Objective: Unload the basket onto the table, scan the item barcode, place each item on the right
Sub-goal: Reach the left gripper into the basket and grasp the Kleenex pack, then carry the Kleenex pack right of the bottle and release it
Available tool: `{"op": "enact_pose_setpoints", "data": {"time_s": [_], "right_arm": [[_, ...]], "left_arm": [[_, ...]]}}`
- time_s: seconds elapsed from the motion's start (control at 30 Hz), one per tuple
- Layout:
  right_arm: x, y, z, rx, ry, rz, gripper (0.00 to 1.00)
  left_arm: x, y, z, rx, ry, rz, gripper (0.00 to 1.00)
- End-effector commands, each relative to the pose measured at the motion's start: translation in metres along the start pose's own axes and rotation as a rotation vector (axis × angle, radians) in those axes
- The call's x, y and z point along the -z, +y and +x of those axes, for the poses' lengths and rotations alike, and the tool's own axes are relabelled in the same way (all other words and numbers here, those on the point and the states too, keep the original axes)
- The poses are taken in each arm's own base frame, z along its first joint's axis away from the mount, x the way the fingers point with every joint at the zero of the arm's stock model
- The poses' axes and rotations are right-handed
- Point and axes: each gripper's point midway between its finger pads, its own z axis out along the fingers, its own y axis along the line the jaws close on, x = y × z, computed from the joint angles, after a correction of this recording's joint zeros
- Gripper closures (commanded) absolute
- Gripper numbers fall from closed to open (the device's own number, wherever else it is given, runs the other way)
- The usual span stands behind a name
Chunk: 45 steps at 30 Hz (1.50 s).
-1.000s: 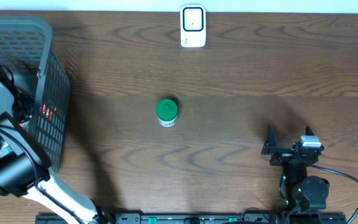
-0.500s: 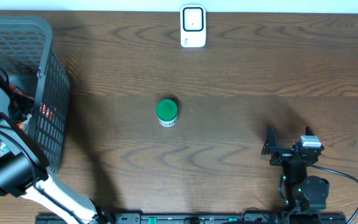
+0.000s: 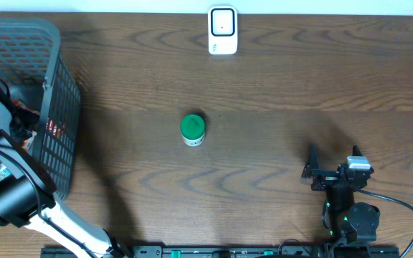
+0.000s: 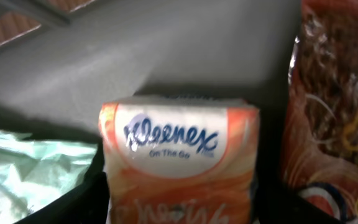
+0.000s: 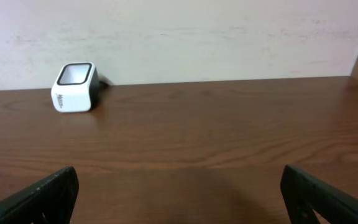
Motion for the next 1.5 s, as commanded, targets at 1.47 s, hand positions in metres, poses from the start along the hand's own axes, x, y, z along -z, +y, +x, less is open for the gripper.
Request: {"op": "enact_pose_setpoints", "data": {"time_s": [1.47], "right_arm": [[0.0, 0.0, 0.0, 0.005, -0.002, 0.0, 0.01]], "left_arm": [[0.375, -0.009, 0.083, 0.104, -0.339, 0.729, 0.53]]}}
